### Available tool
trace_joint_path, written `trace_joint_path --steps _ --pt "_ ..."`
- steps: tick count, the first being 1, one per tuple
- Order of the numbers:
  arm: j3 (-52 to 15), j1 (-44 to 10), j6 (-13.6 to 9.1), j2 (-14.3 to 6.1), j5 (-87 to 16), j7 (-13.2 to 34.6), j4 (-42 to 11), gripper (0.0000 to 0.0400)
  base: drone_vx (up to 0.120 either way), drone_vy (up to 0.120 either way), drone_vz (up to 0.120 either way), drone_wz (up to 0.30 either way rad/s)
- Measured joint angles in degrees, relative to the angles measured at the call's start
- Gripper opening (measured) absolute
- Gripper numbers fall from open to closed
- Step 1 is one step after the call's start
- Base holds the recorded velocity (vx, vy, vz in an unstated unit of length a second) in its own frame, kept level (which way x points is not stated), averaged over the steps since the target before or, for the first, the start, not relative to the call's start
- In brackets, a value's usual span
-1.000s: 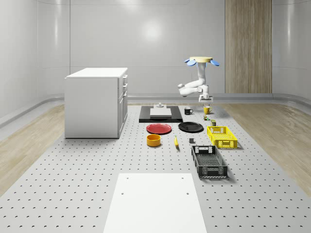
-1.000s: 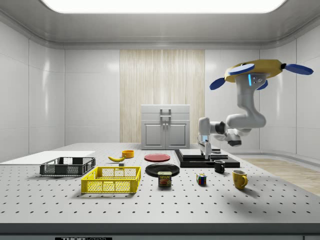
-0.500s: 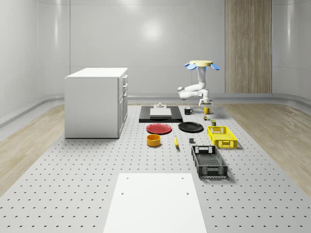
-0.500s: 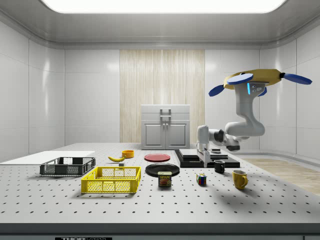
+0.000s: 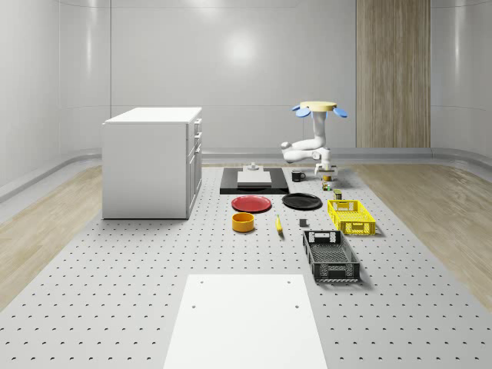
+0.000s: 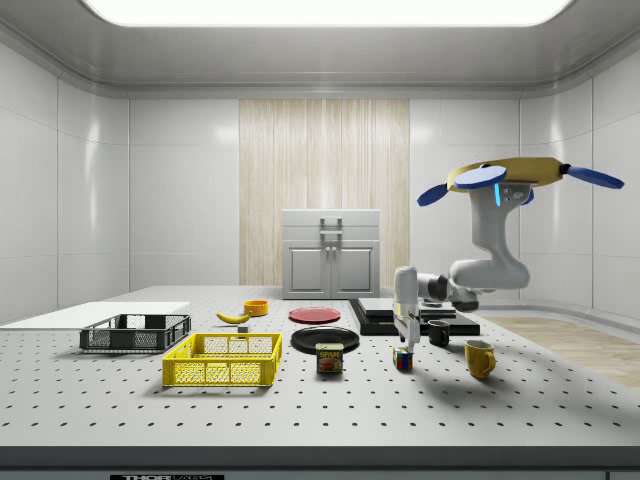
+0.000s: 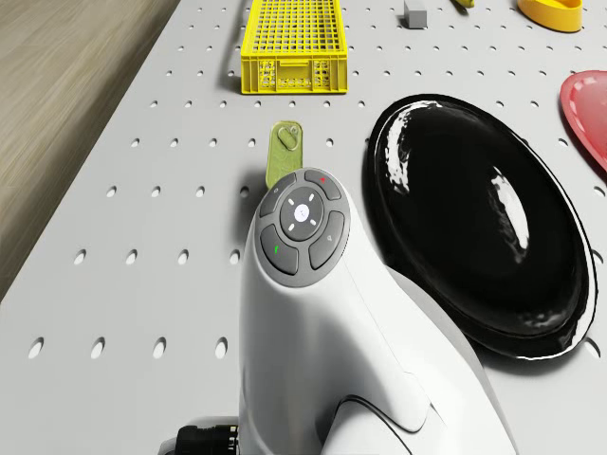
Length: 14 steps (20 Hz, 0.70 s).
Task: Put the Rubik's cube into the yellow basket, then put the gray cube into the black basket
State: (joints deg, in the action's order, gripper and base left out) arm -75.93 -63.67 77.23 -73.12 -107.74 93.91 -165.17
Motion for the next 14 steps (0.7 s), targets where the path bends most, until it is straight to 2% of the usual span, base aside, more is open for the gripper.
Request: trace_joint_path --steps 14 --pt "0.2 -1.1 3.7 -3.1 0.3 -0.6 1.9 0.04 0.0 0.0 0.0 0.0"
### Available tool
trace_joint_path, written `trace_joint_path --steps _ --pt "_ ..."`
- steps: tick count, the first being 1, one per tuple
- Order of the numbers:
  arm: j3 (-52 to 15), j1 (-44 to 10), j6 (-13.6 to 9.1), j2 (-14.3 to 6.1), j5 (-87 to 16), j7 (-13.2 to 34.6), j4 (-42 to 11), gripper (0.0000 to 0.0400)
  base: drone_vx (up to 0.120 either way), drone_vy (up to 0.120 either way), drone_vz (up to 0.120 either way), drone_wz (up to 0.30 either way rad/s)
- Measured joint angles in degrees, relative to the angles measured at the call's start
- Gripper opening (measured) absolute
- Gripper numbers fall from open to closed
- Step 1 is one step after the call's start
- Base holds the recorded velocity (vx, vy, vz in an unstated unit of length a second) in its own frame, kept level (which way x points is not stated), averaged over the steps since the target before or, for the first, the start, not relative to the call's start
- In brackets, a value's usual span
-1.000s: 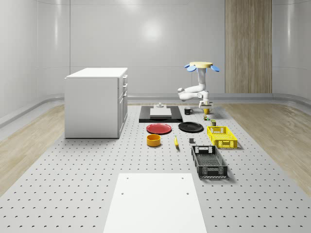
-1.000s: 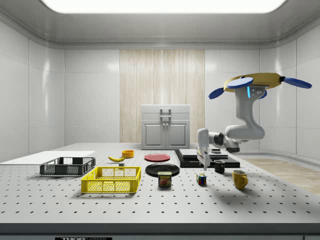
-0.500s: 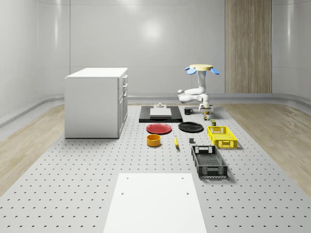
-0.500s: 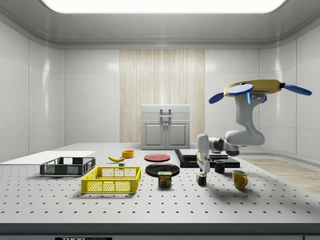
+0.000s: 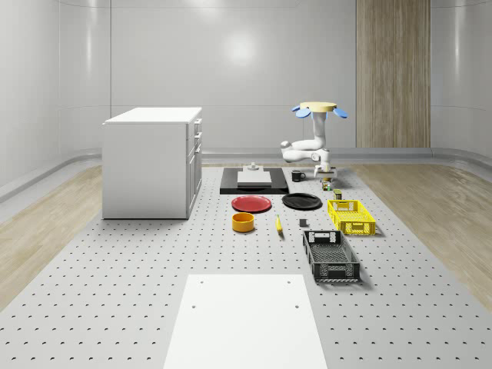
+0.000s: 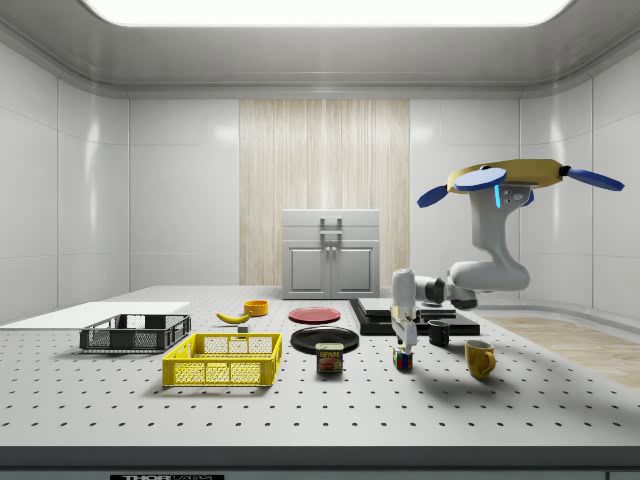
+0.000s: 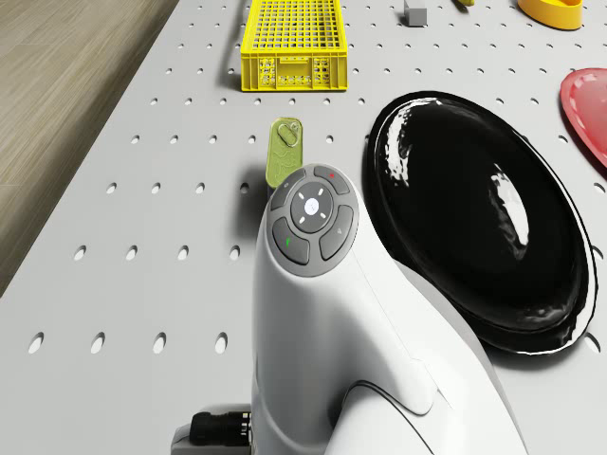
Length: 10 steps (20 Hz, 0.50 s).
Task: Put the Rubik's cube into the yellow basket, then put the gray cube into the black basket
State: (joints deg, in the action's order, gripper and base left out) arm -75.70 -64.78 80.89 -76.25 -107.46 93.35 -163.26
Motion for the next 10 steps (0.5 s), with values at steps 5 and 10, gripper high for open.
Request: trace_joint_path --steps 5,10 --pt "1.6 -0.3 1.7 -1.2 -1.3 0.0 0.6 0.04 0.0 0.0 0.0 0.0" --pt "3.5 -0.5 3.4 -2.2 -2.8 -0.1 1.1 0.04 0.0 0.0 0.0 0.0"
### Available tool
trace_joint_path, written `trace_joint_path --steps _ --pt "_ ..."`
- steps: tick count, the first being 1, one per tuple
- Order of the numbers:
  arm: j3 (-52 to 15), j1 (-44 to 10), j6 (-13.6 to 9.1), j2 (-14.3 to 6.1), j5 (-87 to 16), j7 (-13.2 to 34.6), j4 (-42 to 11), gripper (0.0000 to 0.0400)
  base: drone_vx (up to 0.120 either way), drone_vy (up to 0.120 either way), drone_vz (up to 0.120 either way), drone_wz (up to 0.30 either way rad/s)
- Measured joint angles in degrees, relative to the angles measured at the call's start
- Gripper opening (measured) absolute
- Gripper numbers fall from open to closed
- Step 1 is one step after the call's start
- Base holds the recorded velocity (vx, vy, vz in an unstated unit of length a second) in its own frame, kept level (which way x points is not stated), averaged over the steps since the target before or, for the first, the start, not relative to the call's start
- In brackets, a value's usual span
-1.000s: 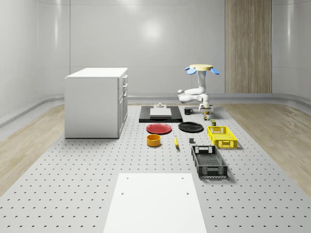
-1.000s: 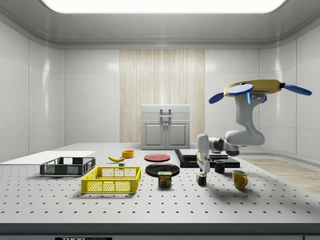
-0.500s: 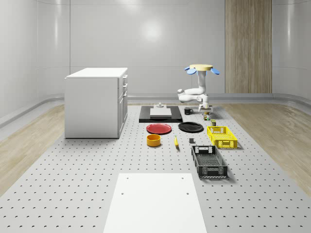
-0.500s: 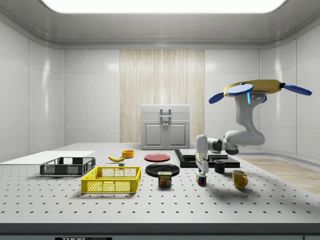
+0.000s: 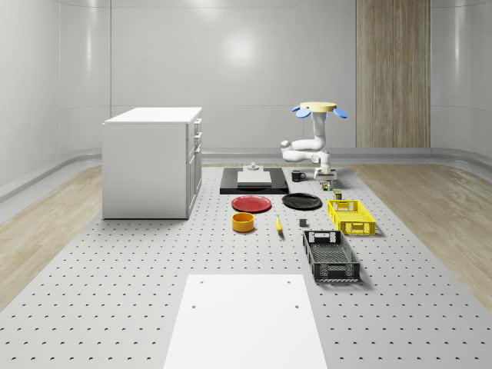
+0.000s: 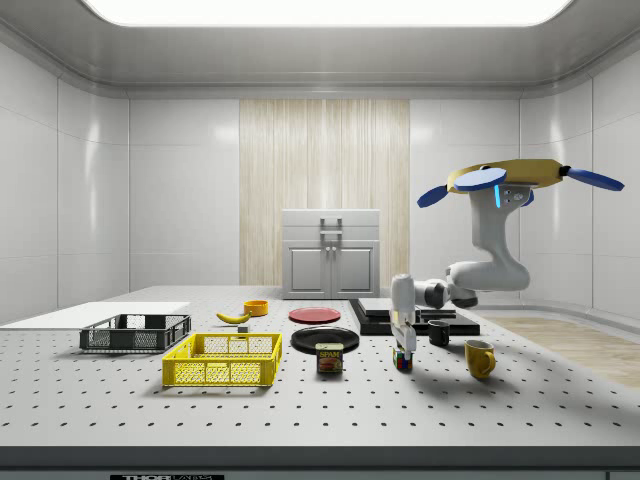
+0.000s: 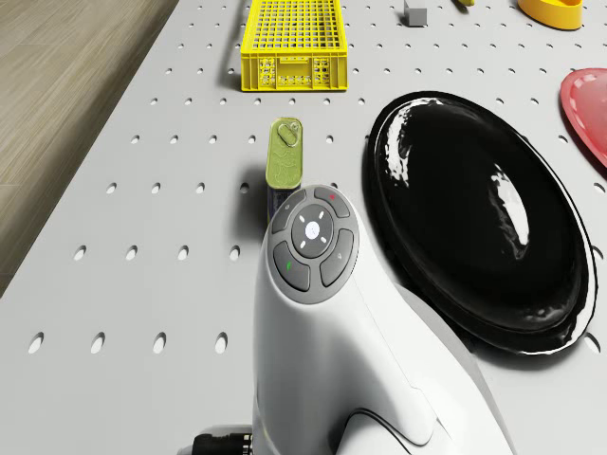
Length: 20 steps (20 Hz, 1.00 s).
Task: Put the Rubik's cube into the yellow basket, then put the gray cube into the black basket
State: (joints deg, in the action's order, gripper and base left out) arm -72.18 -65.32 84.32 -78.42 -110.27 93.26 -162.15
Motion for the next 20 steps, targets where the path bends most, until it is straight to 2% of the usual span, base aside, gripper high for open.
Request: trace_joint_path --steps 12,16,20 --pt "0.2 -1.8 1.7 -1.2 0.0 0.5 1.5 0.04 0.0 0.0 0.0 0.0" --pt "0.1 -2.2 2.2 -1.6 0.2 0.6 1.7 0.0355 0.0 0.0 0.0 0.0" --pt "0.1 -2.4 2.6 -2.1 0.4 0.7 1.8 0.0336 0.0 0.0 0.0 0.0"
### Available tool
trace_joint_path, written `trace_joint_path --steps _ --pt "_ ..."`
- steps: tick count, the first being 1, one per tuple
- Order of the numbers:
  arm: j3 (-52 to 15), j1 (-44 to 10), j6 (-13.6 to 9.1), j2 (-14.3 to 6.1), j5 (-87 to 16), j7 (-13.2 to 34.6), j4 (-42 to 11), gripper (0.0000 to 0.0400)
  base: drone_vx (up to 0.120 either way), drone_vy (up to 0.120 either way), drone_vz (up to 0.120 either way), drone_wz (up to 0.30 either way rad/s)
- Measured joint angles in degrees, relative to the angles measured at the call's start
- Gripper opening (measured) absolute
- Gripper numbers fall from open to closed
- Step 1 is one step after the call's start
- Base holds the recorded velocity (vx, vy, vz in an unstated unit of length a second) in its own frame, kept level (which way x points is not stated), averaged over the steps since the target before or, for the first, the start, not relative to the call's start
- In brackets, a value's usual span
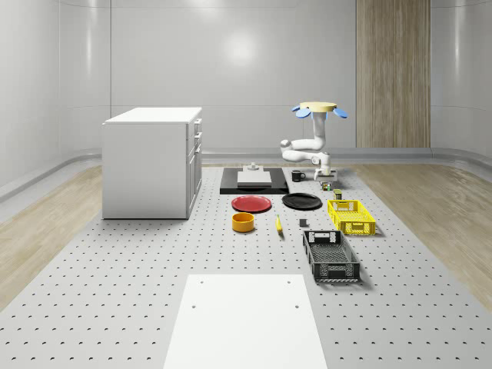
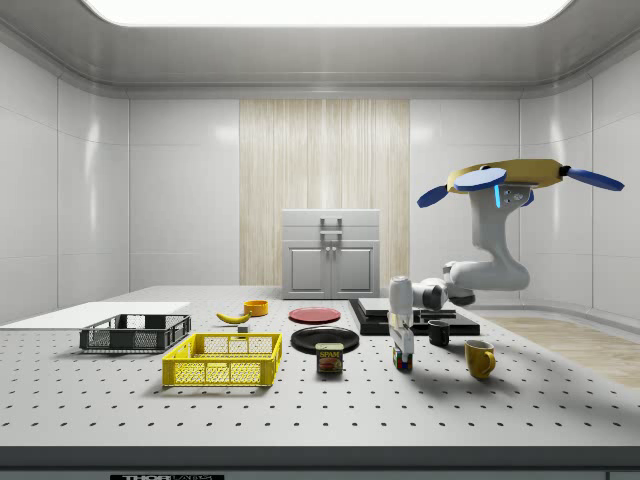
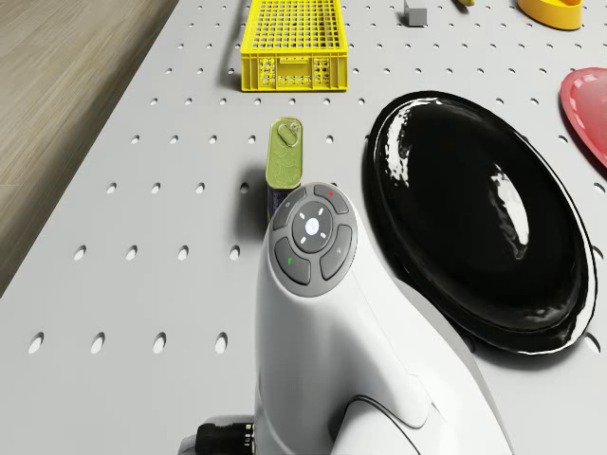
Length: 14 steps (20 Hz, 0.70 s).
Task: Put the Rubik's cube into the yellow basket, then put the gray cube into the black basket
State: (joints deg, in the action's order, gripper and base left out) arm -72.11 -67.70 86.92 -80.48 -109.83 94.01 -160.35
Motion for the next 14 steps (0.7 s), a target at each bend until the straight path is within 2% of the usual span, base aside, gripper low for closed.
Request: trace_joint_path --steps 12,14 --pt "-1.6 -0.4 0.5 -1.2 1.9 0.5 -0.2 0.0326 0.0 0.0 0.0 0.0" --pt "-3.0 -0.4 0.2 -1.3 3.3 0.6 -0.5 0.0325 0.0 0.0 0.08 0.0"
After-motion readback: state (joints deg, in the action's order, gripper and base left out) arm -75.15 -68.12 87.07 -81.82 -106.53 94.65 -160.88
